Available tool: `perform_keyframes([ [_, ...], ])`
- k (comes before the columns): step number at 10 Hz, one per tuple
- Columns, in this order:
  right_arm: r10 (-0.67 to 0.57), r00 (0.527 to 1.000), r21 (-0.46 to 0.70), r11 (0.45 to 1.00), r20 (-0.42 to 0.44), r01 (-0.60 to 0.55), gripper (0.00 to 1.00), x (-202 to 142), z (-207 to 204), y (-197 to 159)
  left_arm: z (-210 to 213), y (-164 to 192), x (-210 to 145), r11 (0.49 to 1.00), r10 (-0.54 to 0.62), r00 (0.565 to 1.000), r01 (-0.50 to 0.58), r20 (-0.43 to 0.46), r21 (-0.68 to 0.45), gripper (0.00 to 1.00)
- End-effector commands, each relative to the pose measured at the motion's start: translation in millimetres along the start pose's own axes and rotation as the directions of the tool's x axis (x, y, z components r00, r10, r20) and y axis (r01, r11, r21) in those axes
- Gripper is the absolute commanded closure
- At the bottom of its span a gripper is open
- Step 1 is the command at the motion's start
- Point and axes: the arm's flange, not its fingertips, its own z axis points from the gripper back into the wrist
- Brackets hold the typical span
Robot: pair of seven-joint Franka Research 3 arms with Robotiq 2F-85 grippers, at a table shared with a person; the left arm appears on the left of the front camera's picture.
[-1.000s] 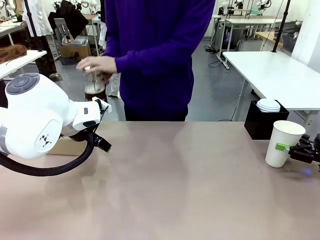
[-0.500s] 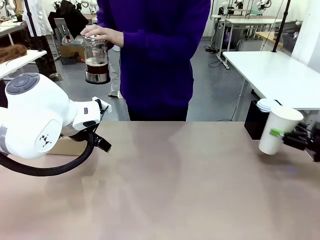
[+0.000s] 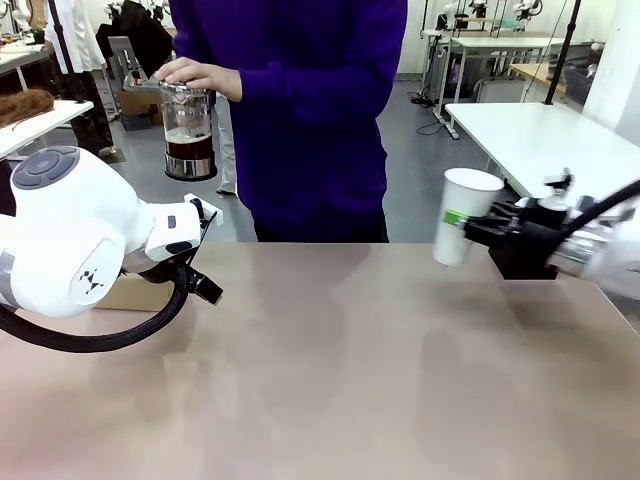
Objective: Pour a drink into a cup and package it in a carrier.
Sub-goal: Pick up the 600 ml Paper Cup and place it in the middle top area of the table.
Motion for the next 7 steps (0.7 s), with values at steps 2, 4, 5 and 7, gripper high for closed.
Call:
perform_keyframes([
  [2,0.024,1.0,-0.078,0.997,0.003,-0.024,0.2,-30.3,-63.5,-28.1,0.3,0.3,-0.6,1.0,0.002,1.0,-0.002,0.0,-0.001,0.0],
  [4,0.042,0.999,-0.105,0.993,-0.012,-0.043,0.2,-55.2,-87.7,-35.8,0.3,0.3,-0.6,1.0,0.002,1.0,-0.002,0.0,-0.001,0.0],
  [5,0.055,0.998,-0.106,0.993,-0.011,-0.056,0.2,-65.0,-94.4,-37.0,0.3,0.3,-0.6,1.0,0.002,1.0,-0.002,0.0,-0.001,0.0],
  [7,0.071,0.997,-0.104,0.992,-0.021,-0.073,0.2,-73.5,-98.2,-36.3,0.3,0.3,-0.6,1.0,0.002,1.0,-0.002,0.0,-0.001,0.0],
])
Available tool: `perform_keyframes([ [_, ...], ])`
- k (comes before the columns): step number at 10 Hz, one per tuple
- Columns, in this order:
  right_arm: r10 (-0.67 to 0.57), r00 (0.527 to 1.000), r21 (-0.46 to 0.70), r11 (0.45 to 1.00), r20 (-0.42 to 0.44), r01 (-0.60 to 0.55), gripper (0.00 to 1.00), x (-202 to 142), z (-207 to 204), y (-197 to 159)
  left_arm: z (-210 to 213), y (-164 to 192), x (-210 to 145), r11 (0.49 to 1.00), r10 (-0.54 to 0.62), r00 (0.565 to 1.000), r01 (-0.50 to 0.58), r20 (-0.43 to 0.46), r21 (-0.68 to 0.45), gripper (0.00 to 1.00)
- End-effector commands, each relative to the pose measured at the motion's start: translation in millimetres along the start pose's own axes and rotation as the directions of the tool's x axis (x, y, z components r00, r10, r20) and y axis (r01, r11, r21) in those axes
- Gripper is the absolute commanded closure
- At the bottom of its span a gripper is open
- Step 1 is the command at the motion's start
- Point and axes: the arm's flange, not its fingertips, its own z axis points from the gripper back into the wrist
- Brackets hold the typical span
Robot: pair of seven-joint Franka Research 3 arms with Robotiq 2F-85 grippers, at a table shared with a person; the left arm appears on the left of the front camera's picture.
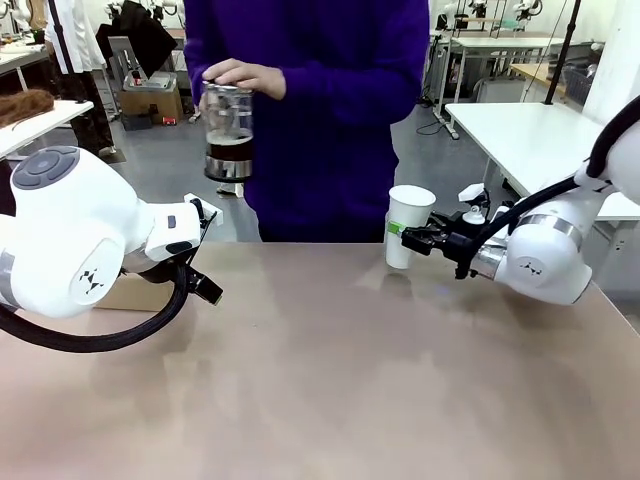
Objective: Pour a drink into a cup and package it in a carrier.
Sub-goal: Pick up the 600 ml Paper Cup and place it in the middle top area of the table, then when a person places the Paper Cup Lid on the 600 ml Paper Cup , lift the 600 ml Paper Cup.
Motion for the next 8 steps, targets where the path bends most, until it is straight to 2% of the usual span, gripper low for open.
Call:
perform_keyframes([
  [1,0.028,0.999,-0.029,0.999,-0.015,-0.029,0.2,2.1,-6.5,1.8,0.4,0.0,-0.5,1.0,0.001,1.0,-0.001,0.001,-0.002,0.0],
  [2,0.033,0.996,0.005,0.999,-0.085,-0.033,0.2,4.5,-4.0,0.3,0.4,0.0,-0.5,1.0,0.001,1.0,-0.001,0.001,-0.002,0.0],
  [3,0.0,1.0,0.003,1.0,-0.003,0.0,0.2,-1.3,-1.5,1.2,0.4,0.0,-0.5,1.0,0.001,1.0,-0.001,0.001,-0.002,0.0],
  [8,0.0,1.0,0.003,1.0,-0.003,0.0,0.2,-1.3,-1.5,1.2,0.4,0.0,-0.5,1.0,0.001,1.0,-0.001,0.001,-0.002,0.0],
])
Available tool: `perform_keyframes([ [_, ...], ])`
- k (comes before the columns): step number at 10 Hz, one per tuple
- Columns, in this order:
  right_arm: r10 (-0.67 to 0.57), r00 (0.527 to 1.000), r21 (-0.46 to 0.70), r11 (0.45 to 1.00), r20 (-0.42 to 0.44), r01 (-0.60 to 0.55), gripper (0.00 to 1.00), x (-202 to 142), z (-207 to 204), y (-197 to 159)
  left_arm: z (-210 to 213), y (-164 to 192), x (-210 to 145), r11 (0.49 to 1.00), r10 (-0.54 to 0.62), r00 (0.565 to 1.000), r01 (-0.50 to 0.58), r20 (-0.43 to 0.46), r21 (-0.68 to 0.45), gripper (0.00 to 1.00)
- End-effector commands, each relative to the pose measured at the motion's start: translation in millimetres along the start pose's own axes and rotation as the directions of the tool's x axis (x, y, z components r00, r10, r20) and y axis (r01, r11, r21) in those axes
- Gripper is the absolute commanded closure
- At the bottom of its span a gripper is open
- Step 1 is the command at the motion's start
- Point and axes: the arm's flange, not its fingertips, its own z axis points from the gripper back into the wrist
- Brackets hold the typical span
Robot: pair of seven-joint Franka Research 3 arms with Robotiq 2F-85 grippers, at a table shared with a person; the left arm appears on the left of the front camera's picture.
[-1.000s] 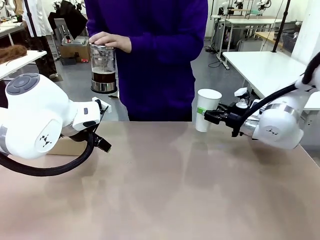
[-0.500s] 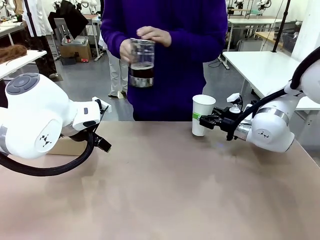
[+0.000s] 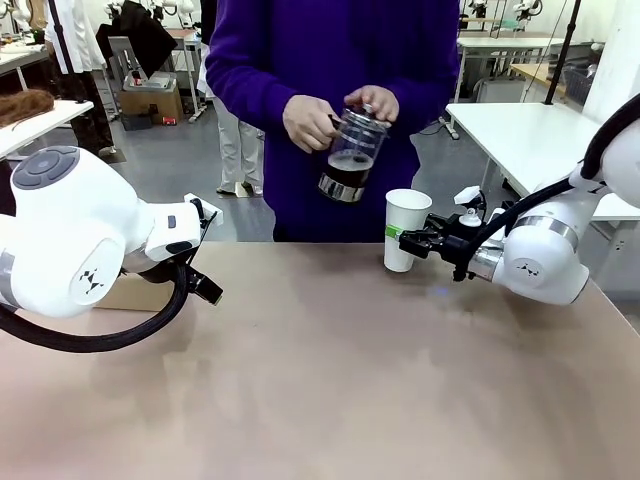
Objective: Pour a drink into a cup and package it in a carrier.
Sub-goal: When a person places the Paper Cup Lid on the 600 ml Paper Cup , lift the 600 ml Paper Cup.
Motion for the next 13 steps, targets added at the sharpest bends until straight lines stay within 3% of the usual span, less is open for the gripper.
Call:
perform_keyframes([
  [1,-0.005,1.0,-0.004,1.0,0.014,0.005,0.2,0.6,-0.5,-0.1,0.4,0.0,-0.5,1.0,0.001,1.0,-0.001,0.001,-0.002,0.0],
  [13,-0.005,1.0,-0.004,1.0,0.014,0.005,0.2,0.6,-0.5,-0.1,0.4,0.0,-0.5,1.0,0.001,1.0,-0.001,0.001,-0.002,0.0],
])
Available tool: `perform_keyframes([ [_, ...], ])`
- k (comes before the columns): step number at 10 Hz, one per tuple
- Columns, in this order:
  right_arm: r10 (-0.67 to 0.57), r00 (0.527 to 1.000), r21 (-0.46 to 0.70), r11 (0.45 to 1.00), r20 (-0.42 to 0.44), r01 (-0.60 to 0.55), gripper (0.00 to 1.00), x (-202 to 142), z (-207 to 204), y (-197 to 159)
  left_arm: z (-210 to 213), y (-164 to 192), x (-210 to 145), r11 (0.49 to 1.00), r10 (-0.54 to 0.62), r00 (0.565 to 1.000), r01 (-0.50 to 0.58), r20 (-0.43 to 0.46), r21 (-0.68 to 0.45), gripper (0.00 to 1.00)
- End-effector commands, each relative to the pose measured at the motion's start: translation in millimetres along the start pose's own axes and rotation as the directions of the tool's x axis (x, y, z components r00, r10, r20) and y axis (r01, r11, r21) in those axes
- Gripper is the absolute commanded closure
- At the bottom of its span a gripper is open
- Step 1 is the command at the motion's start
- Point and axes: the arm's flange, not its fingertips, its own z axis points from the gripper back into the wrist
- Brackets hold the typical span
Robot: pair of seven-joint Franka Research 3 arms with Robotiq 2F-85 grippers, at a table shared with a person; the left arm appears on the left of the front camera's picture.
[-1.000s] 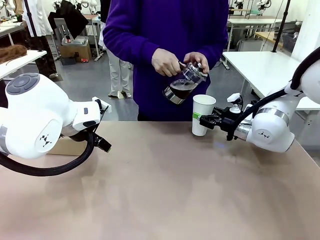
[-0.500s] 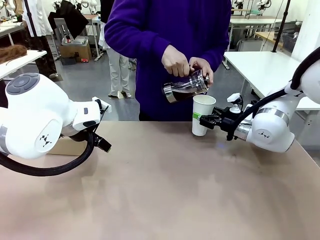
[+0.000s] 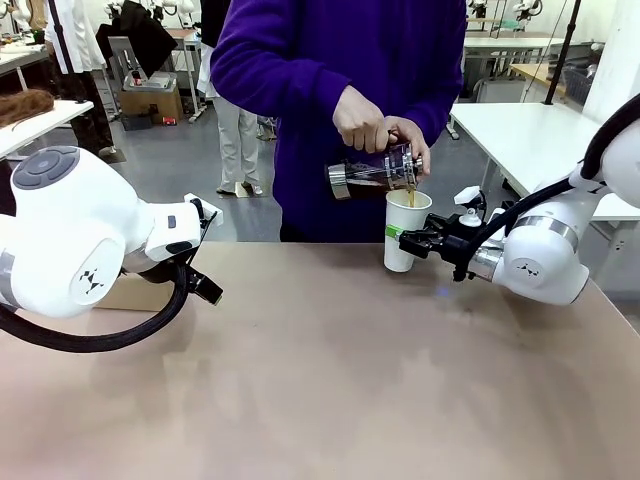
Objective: Pour a drink into a cup and package it in a carrier.
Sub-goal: When a person places the Paper Cup Lid on the 600 ml Paper Cup , lift the 600 ml Paper Cup.
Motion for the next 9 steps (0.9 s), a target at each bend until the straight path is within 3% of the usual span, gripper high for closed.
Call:
perform_keyframes([
  [1,-0.005,1.0,-0.004,1.0,0.014,0.005,0.2,0.6,-0.5,-0.1,0.4,0.0,-0.5,1.0,0.001,1.0,-0.001,0.001,-0.002,0.0],
  [9,-0.005,1.0,-0.004,1.0,0.014,0.005,0.2,0.6,-0.5,-0.1,0.4,0.0,-0.5,1.0,0.001,1.0,-0.001,0.001,-0.002,0.0],
])
